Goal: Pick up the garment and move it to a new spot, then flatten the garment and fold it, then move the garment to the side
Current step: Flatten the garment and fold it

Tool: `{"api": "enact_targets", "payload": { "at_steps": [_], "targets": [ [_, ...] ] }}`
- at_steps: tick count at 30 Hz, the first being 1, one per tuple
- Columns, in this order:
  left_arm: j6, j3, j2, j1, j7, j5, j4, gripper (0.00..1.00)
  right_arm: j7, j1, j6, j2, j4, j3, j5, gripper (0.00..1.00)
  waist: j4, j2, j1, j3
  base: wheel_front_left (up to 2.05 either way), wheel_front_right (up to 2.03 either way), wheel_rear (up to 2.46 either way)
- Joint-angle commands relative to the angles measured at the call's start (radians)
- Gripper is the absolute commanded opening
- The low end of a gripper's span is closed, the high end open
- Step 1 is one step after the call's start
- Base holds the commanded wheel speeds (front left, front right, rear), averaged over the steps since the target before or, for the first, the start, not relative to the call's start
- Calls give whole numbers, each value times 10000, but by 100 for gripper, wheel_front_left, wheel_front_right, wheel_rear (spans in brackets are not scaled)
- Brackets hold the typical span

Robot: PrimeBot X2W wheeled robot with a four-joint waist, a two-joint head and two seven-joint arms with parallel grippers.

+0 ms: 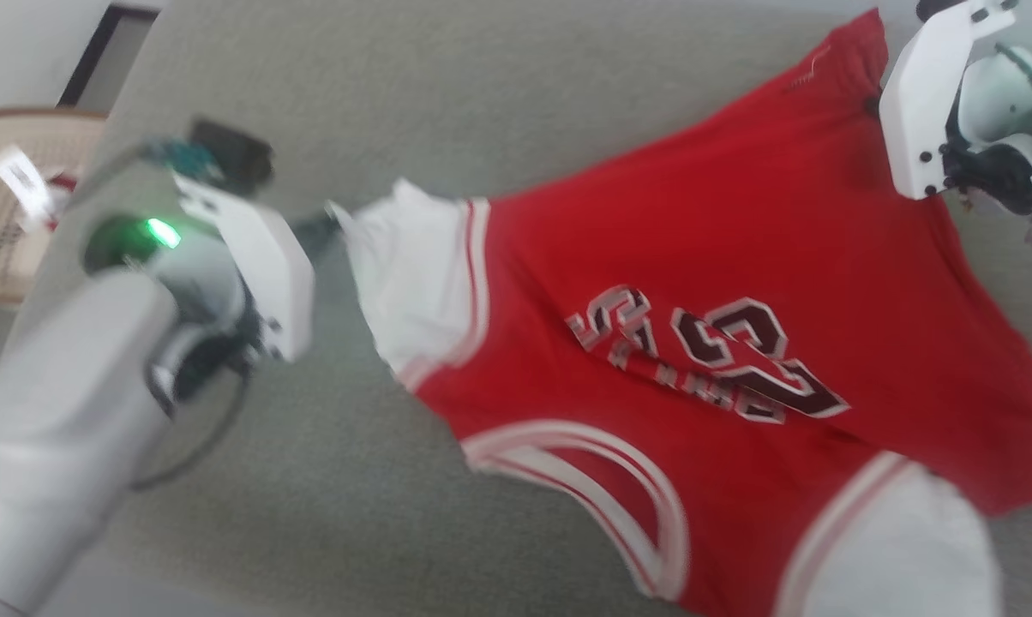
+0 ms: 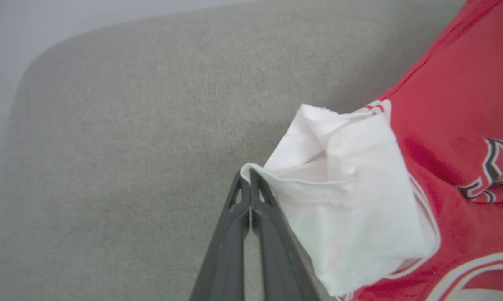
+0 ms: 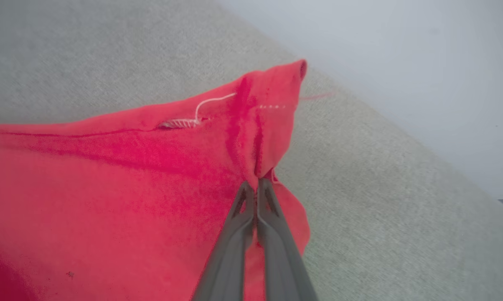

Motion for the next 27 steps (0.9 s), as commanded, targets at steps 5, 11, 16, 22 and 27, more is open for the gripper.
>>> {"api": "enact_targets", "payload": {
  "at_steps": [5,11,16,22,27],
  "targets": [
    [78,255,543,-982,409,270,-11,0,-430,-210,-13,-255,-440,102,242,0,-750,0,0,-709,0,0,0],
    [-48,448,981,-2139,711,571,289,0,-841,-472,-15,-524,-974,196,242,0,-1386,0,0,-1279,0,0,0],
    [-201,475,1062,-2893,885,782,674,0,-966,-687,-15,-647,-1317,141,183,0,-1762,0,0,-1606,0,0,0],
    [-281,505,880,-3869,843,975,1275,0,-1201,-964,-16,-594,-1301,-180,-70,0,-2038,0,0,-1576,0,0,0],
    [-355,590,596,-5044,352,1440,1885,0,-1734,-1450,-16,-335,-943,-601,-505,0,-2199,0,0,-1000,0,0,0]
  ]
}}
